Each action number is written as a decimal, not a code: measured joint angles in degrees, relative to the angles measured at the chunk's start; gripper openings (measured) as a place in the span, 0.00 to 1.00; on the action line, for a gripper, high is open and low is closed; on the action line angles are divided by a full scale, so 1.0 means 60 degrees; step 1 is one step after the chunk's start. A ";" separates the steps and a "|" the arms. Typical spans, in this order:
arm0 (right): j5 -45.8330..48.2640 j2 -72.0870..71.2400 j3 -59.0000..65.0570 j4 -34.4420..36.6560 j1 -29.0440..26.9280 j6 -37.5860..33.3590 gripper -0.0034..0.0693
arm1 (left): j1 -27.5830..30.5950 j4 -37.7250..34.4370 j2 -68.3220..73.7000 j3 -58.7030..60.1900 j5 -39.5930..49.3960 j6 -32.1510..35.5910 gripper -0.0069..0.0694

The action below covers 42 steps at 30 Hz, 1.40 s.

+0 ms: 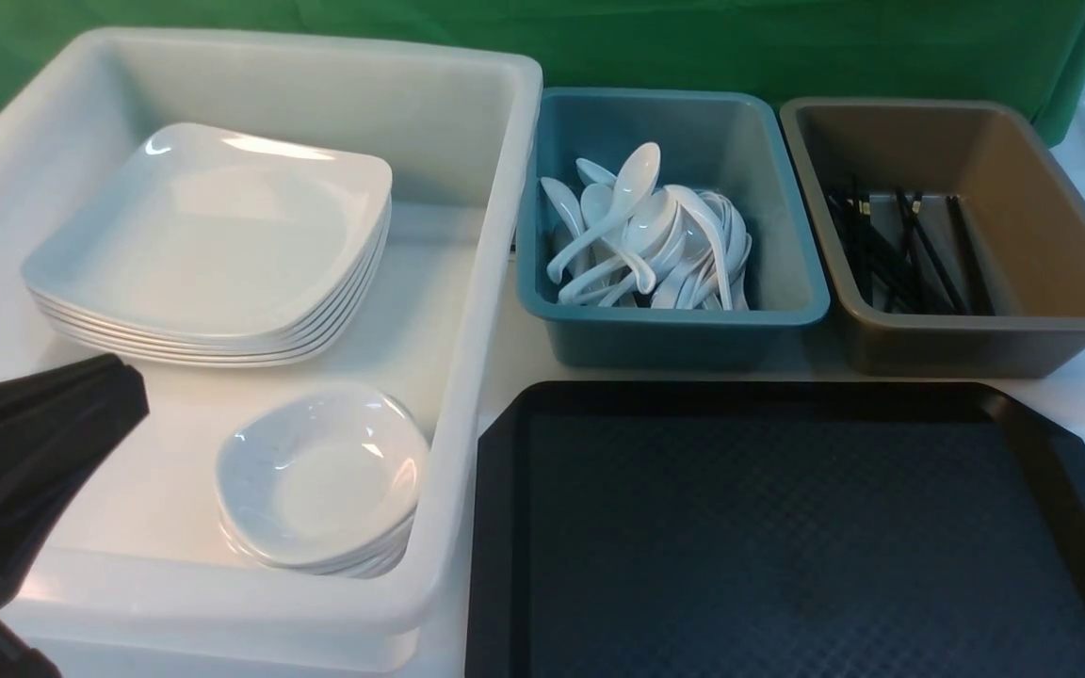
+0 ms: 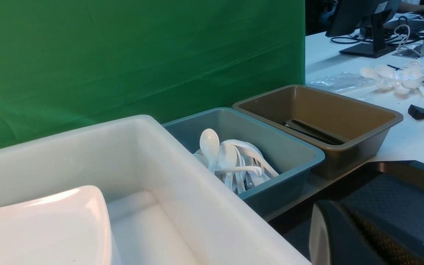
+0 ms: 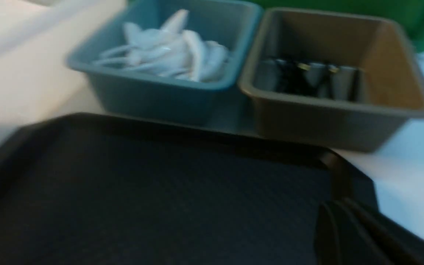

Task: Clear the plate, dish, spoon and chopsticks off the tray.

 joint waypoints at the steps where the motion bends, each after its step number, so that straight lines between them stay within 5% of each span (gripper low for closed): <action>1: -0.0206 -0.0296 0.0478 0.0031 -0.0266 -0.0028 0.07 | 0.0000 0.0000 0.0000 0.0000 0.0000 0.0000 0.10; 8: -0.0736 -0.1376 0.2239 0.0112 -0.0725 -0.0047 0.07 | 0.0000 0.0000 0.0000 0.0000 0.0000 0.0035 0.10; 42: -0.0737 -0.1393 0.2267 0.0149 -0.0725 0.0070 0.15 | 0.0084 0.0540 -0.0063 0.0115 -0.0451 -0.0034 0.10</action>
